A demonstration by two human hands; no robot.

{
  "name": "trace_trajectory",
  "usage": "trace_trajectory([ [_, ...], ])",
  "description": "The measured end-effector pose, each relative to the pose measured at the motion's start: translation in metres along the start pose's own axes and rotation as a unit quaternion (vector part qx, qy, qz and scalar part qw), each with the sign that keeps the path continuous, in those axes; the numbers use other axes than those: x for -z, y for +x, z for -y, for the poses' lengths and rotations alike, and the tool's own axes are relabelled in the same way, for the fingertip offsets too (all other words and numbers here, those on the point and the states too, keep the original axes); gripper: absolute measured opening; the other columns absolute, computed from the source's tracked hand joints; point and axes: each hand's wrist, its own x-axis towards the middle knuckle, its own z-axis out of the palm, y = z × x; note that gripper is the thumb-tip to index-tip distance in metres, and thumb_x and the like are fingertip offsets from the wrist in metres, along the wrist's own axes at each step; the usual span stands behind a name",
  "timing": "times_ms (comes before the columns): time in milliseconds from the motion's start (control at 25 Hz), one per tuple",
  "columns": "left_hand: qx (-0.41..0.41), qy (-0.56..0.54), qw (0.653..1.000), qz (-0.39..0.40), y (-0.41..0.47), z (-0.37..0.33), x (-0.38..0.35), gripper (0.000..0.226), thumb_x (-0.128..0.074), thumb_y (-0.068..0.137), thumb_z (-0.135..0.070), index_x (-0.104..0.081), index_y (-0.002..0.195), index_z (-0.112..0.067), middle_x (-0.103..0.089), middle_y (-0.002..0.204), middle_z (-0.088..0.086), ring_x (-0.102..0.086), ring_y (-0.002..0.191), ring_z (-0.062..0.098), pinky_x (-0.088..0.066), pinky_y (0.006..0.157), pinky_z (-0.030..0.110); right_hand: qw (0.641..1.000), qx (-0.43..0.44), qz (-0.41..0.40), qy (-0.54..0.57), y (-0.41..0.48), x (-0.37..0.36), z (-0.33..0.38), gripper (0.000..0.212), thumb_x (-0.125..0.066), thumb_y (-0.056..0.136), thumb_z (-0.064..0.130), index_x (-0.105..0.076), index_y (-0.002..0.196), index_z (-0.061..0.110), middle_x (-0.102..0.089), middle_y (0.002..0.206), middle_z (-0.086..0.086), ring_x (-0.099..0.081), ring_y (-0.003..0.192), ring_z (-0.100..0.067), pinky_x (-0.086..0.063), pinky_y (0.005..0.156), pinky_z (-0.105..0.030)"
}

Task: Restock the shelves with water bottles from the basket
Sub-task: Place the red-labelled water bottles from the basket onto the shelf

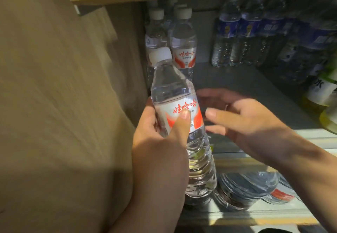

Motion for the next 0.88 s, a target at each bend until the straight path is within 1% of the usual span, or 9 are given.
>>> trace_trajectory([
  [80,-0.025,-0.002,1.0,0.019,-0.001,-0.003,0.0,0.011,-0.069,0.075,-0.022,-0.068,0.085,-0.019,-0.072,0.075,-0.001,-0.067,0.067,0.016,-0.054,0.063,0.035,0.999,-0.009,0.052,-0.013,-0.013,-0.008,0.0,0.062,-0.069,0.072,0.012,-0.051,0.129,0.03,-0.069,0.115,0.005,-0.067,0.106,-0.015,-0.055,0.087,-0.031],
  [200,-0.053,-0.028,0.997,0.053,-0.003,-0.006,0.0,0.022,-0.063,0.077,-0.019,-0.067,0.098,-0.014,-0.074,0.084,0.004,-0.07,0.079,0.024,-0.058,0.072,0.04,0.997,-0.014,0.068,-0.032,-0.021,-0.014,-0.006,0.086,-0.076,0.067,0.008,-0.038,0.137,0.04,-0.069,0.116,0.006,-0.067,0.105,-0.014,-0.053,0.088,-0.034],
  [360,-0.08,-0.024,0.993,0.085,-0.003,-0.01,-0.001,0.036,-0.062,0.081,-0.016,-0.061,0.115,-0.005,-0.073,0.094,0.009,-0.071,0.087,0.027,-0.058,0.08,0.047,0.999,0.03,0.027,0.013,-0.019,-0.021,-0.01,0.09,-0.074,0.065,-0.003,-0.037,0.14,0.03,-0.07,0.111,-0.006,-0.069,0.1,-0.02,-0.056,0.08,-0.03],
  [520,-0.065,-0.016,0.997,0.048,0.001,-0.014,-0.002,0.03,-0.062,0.09,-0.008,-0.059,0.12,-0.01,-0.073,0.103,0.008,-0.07,0.098,0.023,-0.053,0.093,0.049,0.997,0.078,-0.015,-0.003,-0.005,-0.026,-0.007,0.091,-0.076,0.063,-0.001,-0.038,0.138,0.033,-0.07,0.111,-0.001,-0.068,0.103,-0.017,-0.055,0.085,-0.033],
  [600,-0.046,-0.022,0.999,0.009,0.004,-0.017,-0.007,0.03,-0.059,0.091,-0.005,-0.061,0.116,-0.022,-0.075,0.101,-0.001,-0.07,0.097,0.013,-0.054,0.094,0.04,0.995,0.095,-0.022,-0.006,0.004,-0.029,-0.003,0.087,-0.075,0.065,-0.001,-0.041,0.138,0.03,-0.07,0.111,-0.003,-0.068,0.102,-0.019,-0.055,0.087,-0.037],
  [720,-0.062,0.014,0.997,-0.04,0.01,-0.024,-0.013,0.033,-0.057,0.093,-0.007,-0.056,0.112,-0.034,-0.073,0.092,-0.016,-0.067,0.086,-0.007,-0.052,0.079,0.01,0.993,0.109,-0.047,-0.003,0.017,-0.031,0.005,0.087,-0.077,0.064,0.0,-0.039,0.138,0.026,-0.07,0.112,-0.003,-0.068,0.102,-0.018,-0.054,0.088,-0.035],
  [760,-0.069,0.033,0.995,-0.058,0.013,-0.025,-0.014,0.035,-0.057,0.093,-0.009,-0.053,0.113,-0.038,-0.071,0.096,-0.017,-0.066,0.087,-0.008,-0.051,0.077,0.008,0.992,0.112,-0.058,-0.018,0.022,-0.03,0.006,0.092,-0.079,0.064,-0.001,-0.036,0.141,0.027,-0.069,0.115,-0.002,-0.067,0.105,-0.016,-0.054,0.089,-0.035],
  [800,-0.072,0.038,0.994,-0.073,0.017,-0.023,-0.014,0.038,-0.057,0.094,-0.009,-0.052,0.115,-0.04,-0.071,0.102,-0.014,-0.066,0.091,-0.005,-0.052,0.082,0.012,0.991,0.112,-0.067,-0.037,0.028,-0.03,0.007,0.095,-0.082,0.065,-0.001,-0.035,0.143,0.028,-0.067,0.119,0.001,-0.066,0.107,-0.013,-0.054,0.09,-0.034],
  [880,-0.062,0.015,0.995,-0.082,0.027,-0.016,-0.013,0.042,-0.056,0.093,-0.008,-0.054,0.124,-0.036,-0.068,0.116,-0.007,-0.066,0.104,0.006,-0.052,0.096,0.03,0.989,0.099,-0.08,-0.069,0.04,-0.032,0.006,0.093,-0.083,0.065,-0.003,-0.037,0.138,0.032,-0.063,0.123,0.004,-0.063,0.109,-0.008,-0.055,0.089,-0.026],
])
